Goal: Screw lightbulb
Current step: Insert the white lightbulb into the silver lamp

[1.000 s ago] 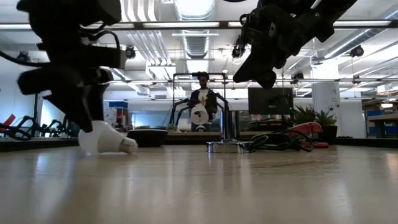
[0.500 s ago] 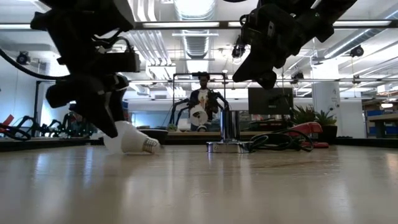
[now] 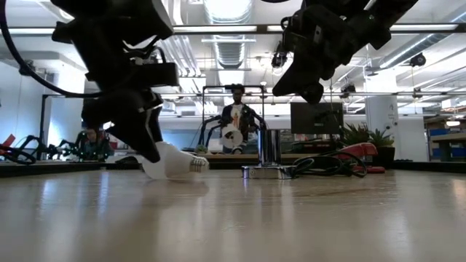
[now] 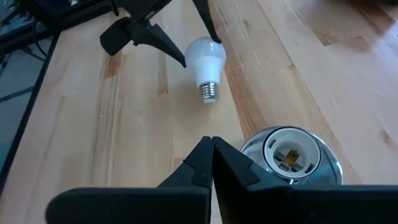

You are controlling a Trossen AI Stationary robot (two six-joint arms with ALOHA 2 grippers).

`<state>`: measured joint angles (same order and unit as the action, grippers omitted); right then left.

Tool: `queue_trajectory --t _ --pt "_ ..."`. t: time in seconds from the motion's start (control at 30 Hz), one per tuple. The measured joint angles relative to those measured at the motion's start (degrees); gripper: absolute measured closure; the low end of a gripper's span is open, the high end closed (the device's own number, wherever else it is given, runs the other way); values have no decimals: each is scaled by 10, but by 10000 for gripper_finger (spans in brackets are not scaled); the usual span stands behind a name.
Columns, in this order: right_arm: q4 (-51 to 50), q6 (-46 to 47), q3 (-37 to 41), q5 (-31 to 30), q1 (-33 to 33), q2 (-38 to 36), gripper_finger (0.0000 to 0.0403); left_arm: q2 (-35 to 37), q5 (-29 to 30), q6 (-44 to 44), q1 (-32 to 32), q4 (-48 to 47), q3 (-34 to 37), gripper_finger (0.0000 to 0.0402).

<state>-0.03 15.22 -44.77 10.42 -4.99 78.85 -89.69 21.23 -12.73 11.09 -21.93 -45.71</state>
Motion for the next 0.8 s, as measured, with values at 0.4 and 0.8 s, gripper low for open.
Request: queue_trajectory --t 0.4,0.8 --pt "67 -93 -8 10 58 54 399 -3 -44 2 0 77 -2 171" --pt "-38 -93 -200 -79 81 240 306 -3 -48 -2 2 95 -1 171"
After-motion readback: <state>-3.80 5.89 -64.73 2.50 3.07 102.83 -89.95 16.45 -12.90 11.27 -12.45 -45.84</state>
